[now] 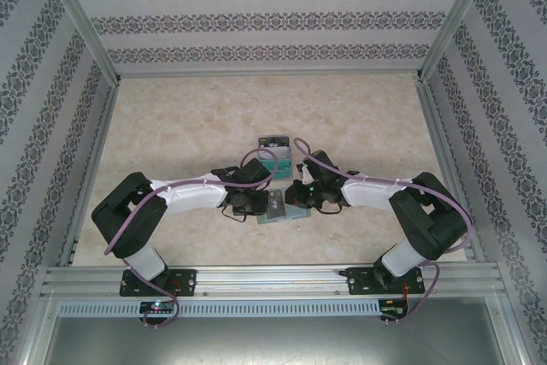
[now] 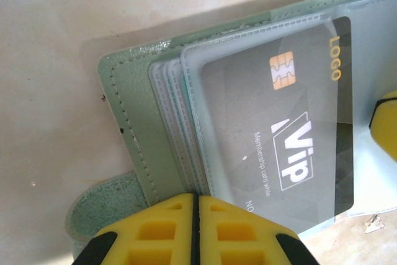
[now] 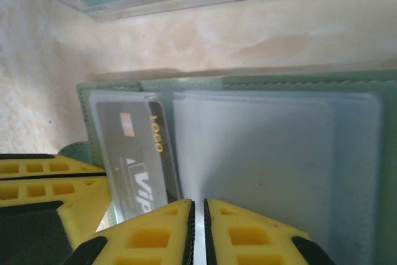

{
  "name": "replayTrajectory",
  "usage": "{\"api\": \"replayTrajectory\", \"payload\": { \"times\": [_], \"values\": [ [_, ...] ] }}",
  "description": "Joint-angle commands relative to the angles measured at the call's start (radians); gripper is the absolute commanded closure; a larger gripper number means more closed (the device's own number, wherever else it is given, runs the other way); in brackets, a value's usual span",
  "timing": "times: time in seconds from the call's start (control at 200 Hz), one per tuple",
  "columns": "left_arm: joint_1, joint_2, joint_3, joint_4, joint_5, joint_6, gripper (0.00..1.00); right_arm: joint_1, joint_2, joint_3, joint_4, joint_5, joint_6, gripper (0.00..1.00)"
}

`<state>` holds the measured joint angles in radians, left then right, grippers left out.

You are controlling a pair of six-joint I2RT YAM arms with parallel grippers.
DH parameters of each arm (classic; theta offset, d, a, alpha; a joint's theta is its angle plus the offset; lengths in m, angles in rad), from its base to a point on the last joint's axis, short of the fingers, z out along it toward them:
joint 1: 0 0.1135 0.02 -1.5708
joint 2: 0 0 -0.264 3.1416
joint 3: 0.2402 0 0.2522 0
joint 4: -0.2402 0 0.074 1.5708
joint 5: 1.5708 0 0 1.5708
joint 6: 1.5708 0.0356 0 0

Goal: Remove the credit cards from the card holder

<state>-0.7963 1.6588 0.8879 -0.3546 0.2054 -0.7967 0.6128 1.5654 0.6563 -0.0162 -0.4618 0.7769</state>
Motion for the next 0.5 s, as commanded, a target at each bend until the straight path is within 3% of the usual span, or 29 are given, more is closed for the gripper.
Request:
{"api": "replayTrajectory", "payload": {
  "times": [0.0, 0.495],
  "values": [
    [0.004, 0.057, -0.019, -0.029, -0.017, 0.000, 1.00, 0.014, 0.006, 0.016, 0.023, -0.017, -0.020, 0.83],
    [0.004, 0.059, -0.016, -0.029, -0.015, -0.002, 1.00, 0.037, 0.065, 0.020, 0.073, -0.049, -0.001, 0.82]
  ]
}}
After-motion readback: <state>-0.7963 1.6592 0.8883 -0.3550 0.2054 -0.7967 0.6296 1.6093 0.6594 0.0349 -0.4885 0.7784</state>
